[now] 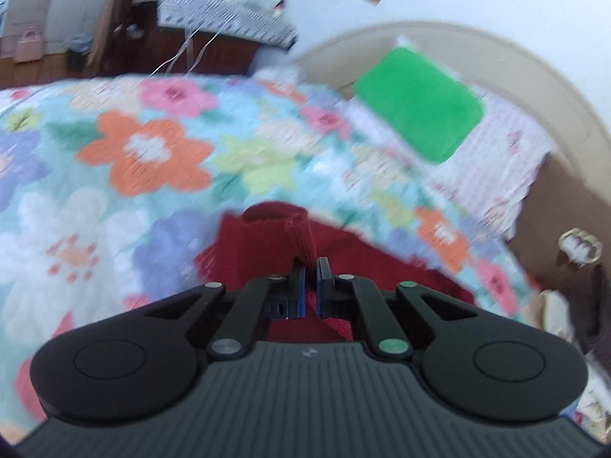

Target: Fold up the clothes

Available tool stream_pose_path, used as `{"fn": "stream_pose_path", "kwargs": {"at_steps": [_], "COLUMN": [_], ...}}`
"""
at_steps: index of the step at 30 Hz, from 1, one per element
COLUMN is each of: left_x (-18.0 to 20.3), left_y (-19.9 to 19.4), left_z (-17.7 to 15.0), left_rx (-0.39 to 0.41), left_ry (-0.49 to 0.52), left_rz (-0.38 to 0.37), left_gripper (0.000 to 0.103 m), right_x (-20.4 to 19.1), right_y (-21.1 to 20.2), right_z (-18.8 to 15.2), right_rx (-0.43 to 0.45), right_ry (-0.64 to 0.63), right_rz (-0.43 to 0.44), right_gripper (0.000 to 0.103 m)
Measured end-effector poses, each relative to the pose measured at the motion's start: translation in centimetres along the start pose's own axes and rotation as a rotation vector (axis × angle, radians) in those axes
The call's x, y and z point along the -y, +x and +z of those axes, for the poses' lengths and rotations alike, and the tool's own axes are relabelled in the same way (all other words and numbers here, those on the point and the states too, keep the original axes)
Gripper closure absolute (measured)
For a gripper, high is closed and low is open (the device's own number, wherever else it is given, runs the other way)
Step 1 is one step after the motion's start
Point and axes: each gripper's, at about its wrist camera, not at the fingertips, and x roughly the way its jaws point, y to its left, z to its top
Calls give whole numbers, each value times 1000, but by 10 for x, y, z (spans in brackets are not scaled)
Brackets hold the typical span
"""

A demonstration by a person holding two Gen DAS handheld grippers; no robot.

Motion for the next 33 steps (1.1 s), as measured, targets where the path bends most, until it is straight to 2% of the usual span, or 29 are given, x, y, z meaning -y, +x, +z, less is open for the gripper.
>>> {"fn": "stream_pose_path", "kwargs": {"at_steps": [3,6,8,10,11,12,14,17,19,20,21,24,25,27,28,30,31,33], "left_x": [-11,-28,-30,-28,-27,-27,-31,-34,-35,-34,-32,-28,-29,-33,-36,-38,-40,-44], "left_y": [42,57,45,31,23,16,2,-11,-19,-23,-27,-37,-40,-45,-47,-50,-50,-47], "left_z": [-11,-16,-13,-10,-12,-15,-25,-43,-56,-62,-67,-80,-82,-87,-90,-94,-94,-91], "left_rx": [-190,-250,-267,-292,-315,-340,-381,-461,-509,-535,-545,-571,-592,-627,-634,-631,-627,-631], "left_ry": [32,-24,-46,-21,-14,-8,1,32,60,89,120,165,131,39,10,19,13,-36], "left_rz": [90,108,103,96,78,53,12,0,3,10,14,-3,-59,-173,-191,-169,-162,-170], "left_gripper": [97,95,92,79,59,44,42,40,30,21,18,19,21,42,44,60,63,62], "right_x": [6,11,17,25,30,34,45,58,65,68,72,83,84,87,85,82,81,79], "right_y": [-4,-16,-27,-34,-38,-40,-45,-51,-51,-51,-50,-43,-39,-31,-30,-27,-26,-22], "right_z": [-5,-10,-15,-20,-23,-26,-35,-47,-53,-55,-58,-66,-68,-73,-74,-76,-77,-79], "right_rx": [-7,-4,-1,-10,-15,-18,-22,-21,-25,-28,-32,-45,-56,-80,-82,-86,-84,-89], "right_ry": [16,13,8,20,28,37,67,128,167,185,202,281,303,346,345,343,352,372], "right_rz": [-10,-26,-40,-45,-46,-45,-35,-15,5,19,33,63,95,160,183,228,255,297], "right_gripper": [56,56,55,49,49,49,48,47,47,47,47,46,46,45,44,44,44,46]}}
